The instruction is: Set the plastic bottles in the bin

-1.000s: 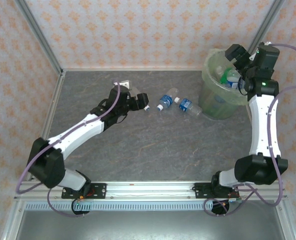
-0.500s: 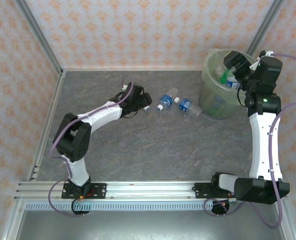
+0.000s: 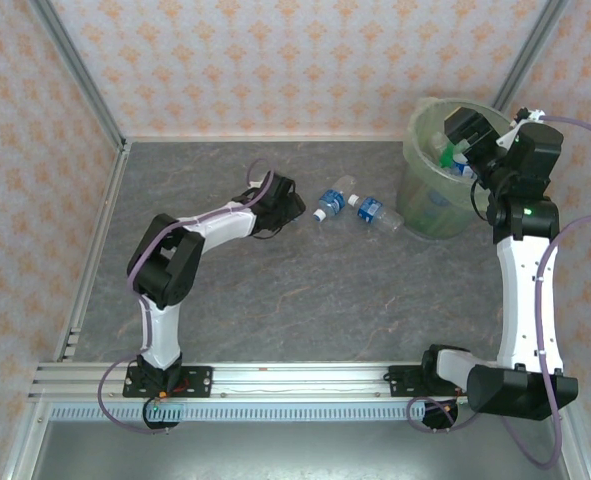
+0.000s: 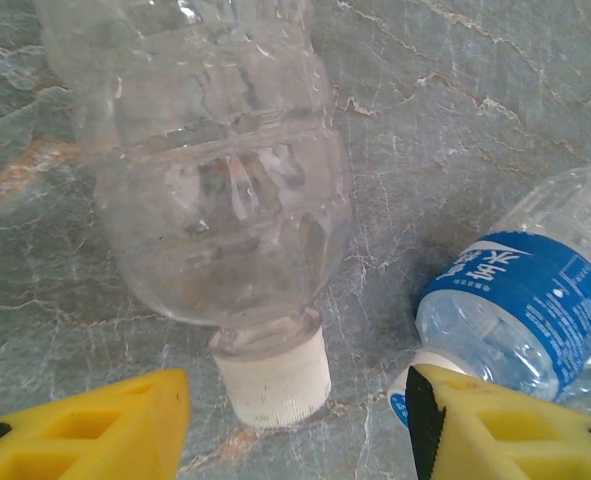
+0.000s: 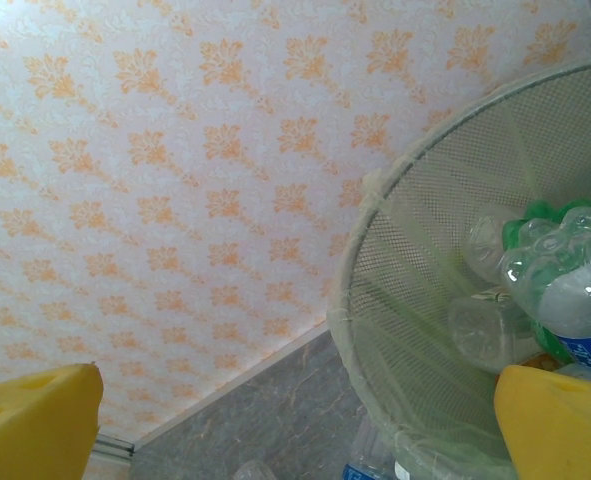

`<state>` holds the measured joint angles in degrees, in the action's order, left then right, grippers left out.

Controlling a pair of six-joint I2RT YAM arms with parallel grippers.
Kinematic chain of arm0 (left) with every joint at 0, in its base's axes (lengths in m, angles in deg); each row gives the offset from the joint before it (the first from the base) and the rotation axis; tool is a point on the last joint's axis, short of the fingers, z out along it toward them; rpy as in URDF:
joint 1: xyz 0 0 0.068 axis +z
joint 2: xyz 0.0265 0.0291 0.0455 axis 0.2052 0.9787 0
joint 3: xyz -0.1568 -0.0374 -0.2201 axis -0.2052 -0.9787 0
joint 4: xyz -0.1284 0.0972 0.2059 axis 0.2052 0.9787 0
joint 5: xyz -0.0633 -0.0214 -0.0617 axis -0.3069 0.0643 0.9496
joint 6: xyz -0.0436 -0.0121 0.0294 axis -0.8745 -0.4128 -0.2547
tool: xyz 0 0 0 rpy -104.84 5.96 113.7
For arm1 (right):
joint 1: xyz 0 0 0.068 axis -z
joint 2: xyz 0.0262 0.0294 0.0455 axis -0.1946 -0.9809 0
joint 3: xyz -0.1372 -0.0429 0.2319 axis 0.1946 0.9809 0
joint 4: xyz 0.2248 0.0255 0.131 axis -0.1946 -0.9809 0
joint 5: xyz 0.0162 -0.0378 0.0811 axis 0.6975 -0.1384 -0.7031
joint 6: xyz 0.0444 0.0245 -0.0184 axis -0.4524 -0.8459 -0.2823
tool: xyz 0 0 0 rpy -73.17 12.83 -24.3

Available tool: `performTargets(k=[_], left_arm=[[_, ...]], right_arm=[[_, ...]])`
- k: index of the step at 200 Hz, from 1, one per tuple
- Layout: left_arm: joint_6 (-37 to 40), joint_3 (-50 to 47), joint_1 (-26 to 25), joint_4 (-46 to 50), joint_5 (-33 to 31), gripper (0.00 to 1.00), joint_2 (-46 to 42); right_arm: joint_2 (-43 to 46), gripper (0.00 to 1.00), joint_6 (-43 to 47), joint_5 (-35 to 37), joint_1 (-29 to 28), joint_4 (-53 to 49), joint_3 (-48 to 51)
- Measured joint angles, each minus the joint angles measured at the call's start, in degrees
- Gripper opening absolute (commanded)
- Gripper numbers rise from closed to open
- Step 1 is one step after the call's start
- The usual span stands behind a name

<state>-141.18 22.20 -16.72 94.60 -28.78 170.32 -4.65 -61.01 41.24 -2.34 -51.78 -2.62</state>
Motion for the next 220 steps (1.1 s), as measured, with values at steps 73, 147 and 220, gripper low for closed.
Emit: performTargets(k=[73, 147, 220], left_arm=[[-1.2, 3.0, -1.1, -1.2, -1.3, 0.50, 6.1], [-0.1, 4.0, -1.1, -1.6, -2.1, 0.22, 6.9], [3.7, -0.6, -1.1, -1.7, -3.1, 0.20, -0.9]], right_arm=[[0.6, 1.00, -0.5, -0.2, 0.0, 0.0, 0.0], [0.6, 1.00, -1.7, -0.9, 0.0, 0.1, 0.0], [-0.7, 1.00, -3.2, -3.5, -0.1, 2.0, 0.1]])
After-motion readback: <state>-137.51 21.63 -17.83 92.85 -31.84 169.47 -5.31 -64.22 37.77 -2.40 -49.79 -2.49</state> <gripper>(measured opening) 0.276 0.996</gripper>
